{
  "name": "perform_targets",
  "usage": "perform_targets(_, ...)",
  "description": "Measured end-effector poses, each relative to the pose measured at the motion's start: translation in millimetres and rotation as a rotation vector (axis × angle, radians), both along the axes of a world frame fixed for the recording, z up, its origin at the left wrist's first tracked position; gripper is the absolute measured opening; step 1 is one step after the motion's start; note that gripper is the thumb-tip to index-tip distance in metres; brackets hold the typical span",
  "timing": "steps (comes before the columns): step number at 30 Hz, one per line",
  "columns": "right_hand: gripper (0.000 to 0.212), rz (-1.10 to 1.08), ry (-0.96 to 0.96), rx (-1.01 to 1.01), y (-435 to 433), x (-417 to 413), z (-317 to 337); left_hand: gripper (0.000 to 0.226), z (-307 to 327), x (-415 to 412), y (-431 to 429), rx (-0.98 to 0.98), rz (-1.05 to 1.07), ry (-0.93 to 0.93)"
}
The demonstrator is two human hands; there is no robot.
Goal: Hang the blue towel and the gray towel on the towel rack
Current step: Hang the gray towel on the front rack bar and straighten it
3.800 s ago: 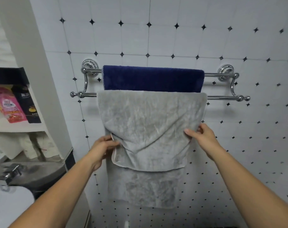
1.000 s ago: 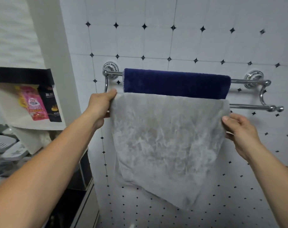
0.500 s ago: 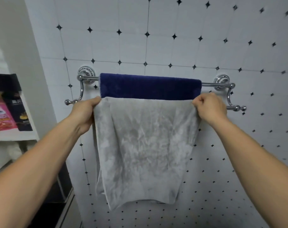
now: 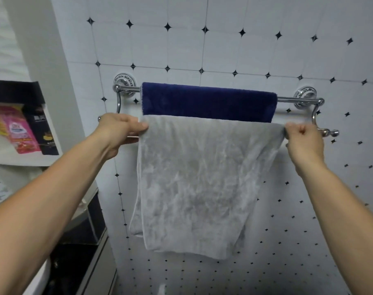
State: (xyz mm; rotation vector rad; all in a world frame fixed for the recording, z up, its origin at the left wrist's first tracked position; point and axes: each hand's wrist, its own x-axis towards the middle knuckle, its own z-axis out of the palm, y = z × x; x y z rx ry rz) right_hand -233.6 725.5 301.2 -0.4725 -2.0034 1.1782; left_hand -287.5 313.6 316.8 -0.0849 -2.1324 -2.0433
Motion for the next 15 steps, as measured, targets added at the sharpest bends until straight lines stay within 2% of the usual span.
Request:
perform_targets(4,0.021,0.112,-0.033,-0.043,3.0,-6.1,-38.7,0.018,1.4,0.4,6.6,-0.113,0.079,0.016)
perform_targets(6,0.007,0.130,-0.038,-0.059,6.6,-10.0,-40.3,0.020,3.5,0.8,10.1,-0.135,0.131,0.044)
perform_targets(8,0.014,0.126,-0.042,-0.104,11.1,-12.1,-34.5,0.019,7.6,-1.6,6.2,-0.144,0.180,0.057)
perform_targets(11,0.011,0.079,-0.012,-0.197,26.2,-7.7,-27.9,0.018,12.5,-3.7,0.8,-0.141,0.211,0.042)
perform_targets(13,0.019,0.147,-0.009,-0.271,28.1,-2.5,-28.7,0.018,10.8,-5.3,2.4,-0.121,0.217,0.025)
perform_targets(15,0.018,0.279,-0.085,-0.249,18.1,0.0,-41.2,0.022,4.7,-1.8,7.6,-0.109,0.180,0.020)
